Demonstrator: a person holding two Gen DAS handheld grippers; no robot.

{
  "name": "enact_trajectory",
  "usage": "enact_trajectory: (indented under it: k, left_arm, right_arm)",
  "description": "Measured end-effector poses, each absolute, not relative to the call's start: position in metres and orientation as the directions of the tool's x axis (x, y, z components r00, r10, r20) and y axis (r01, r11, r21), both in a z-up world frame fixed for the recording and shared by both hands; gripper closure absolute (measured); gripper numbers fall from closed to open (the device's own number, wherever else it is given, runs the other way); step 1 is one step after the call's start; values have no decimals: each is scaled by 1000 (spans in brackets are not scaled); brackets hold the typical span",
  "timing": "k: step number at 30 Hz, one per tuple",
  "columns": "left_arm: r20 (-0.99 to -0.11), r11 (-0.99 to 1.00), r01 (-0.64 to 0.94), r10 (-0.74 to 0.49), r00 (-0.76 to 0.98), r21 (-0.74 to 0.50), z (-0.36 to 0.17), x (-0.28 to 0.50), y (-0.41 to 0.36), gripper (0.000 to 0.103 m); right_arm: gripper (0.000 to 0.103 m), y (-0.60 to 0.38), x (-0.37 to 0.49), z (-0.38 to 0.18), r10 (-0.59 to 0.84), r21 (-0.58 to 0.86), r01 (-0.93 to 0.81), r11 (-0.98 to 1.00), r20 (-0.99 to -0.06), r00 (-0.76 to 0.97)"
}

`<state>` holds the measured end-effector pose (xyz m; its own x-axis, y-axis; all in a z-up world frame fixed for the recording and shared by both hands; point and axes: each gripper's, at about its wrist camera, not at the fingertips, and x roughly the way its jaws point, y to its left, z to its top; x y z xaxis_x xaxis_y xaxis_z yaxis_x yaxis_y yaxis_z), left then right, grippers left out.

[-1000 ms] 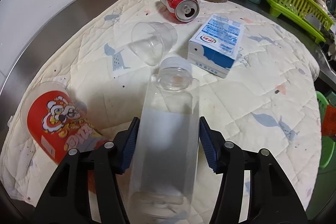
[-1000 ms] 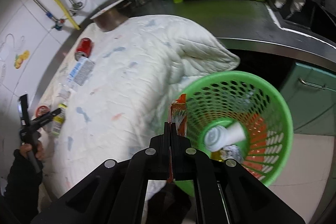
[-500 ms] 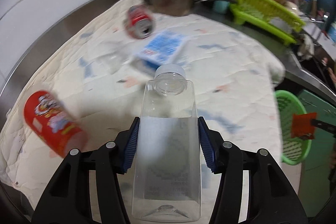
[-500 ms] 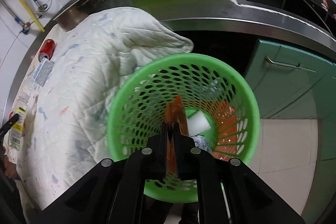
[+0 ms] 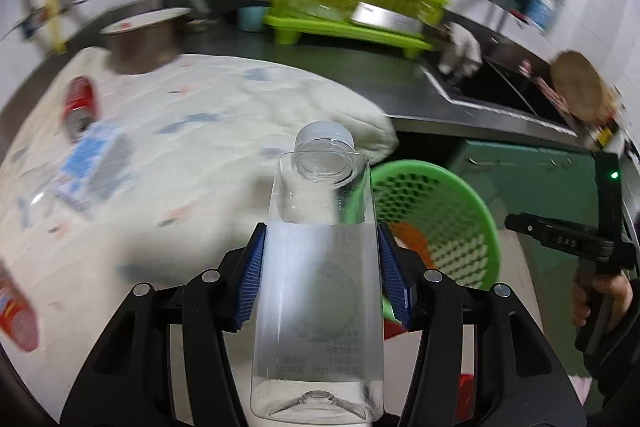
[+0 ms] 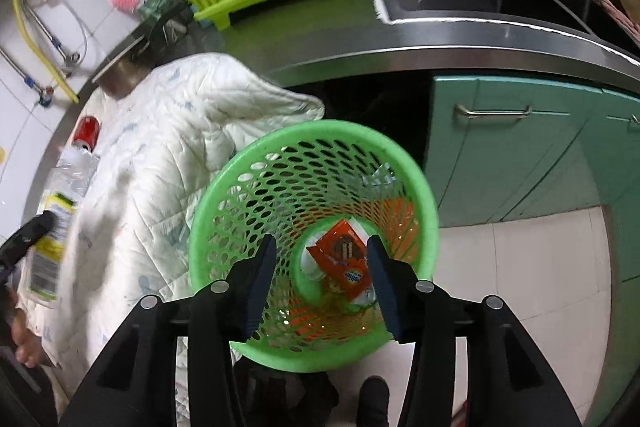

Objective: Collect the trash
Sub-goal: 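Release the red wrapper into the basket while the left gripper carries the clear bottle toward it, then open the left gripper to drop the clear bottle into the green basket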

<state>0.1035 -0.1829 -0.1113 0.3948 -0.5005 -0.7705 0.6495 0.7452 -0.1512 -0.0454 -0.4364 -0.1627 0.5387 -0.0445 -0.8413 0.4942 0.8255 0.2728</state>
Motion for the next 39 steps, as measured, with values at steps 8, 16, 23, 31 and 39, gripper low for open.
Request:
enact_trajectory:
  k: [8, 16, 23, 31, 39]
  left_arm:
    - [-826, 659, 736, -494, 270, -153, -149, 86, -271, 50]
    - [-853, 601, 775, -494, 170, -194, -183, 67, -337, 48]
    - [-838, 599, 768, -522, 160, -226, -183, 62, -342, 38]
    - [-805, 662, 712, -543, 239, -235, -148, 78, -287, 37]
    - [-777, 760, 620, -505, 377, -193, -116, 100, -212, 37]
  right_arm:
    - [49, -445, -80, -146, -86, 284, 517, 808, -811, 579]
    - [49, -455, -107, -142, -109, 298, 548, 782, -800, 590]
    - [49, -457, -120, -141, -114, 302, 560, 772, -800, 589]
    - [48, -441, -99, -131, -76, 312, 495, 811, -783, 618]
    - [44, -404, -55, -119, 4, 310, 364, 878, -765, 644]
